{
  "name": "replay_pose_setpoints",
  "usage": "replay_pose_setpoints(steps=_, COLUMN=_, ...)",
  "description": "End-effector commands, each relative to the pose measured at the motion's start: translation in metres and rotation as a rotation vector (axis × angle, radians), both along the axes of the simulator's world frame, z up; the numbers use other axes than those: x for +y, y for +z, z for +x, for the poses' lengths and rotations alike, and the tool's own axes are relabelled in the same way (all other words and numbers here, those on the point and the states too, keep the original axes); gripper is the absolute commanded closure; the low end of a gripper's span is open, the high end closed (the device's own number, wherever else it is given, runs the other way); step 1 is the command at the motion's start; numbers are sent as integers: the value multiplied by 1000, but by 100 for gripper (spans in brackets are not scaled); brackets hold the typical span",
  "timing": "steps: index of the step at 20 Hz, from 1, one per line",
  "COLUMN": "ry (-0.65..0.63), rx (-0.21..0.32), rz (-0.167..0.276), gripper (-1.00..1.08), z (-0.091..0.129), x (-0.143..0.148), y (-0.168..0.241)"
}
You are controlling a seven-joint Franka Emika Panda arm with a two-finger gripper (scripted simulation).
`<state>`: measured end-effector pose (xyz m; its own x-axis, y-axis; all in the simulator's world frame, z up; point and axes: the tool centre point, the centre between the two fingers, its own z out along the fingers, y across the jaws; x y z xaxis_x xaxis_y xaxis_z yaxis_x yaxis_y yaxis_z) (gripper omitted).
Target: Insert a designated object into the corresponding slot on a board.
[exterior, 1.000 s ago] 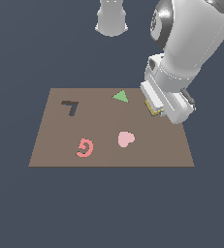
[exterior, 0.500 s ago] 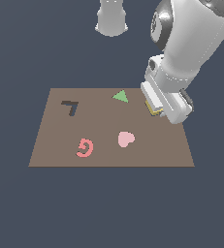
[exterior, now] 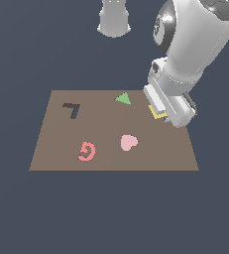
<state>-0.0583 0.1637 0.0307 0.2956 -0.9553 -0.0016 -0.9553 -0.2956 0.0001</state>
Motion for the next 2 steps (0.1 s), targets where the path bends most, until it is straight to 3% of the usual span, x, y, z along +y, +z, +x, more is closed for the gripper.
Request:
replay_pose_setpoints(steps=1, ry=0, rx=0, rz=0, gripper=-92, z=0, x=0, y=0)
replay_pose_setpoints(steps=2, ry=0, rx=0, rz=0, gripper=-92, z=0, x=0, y=0)
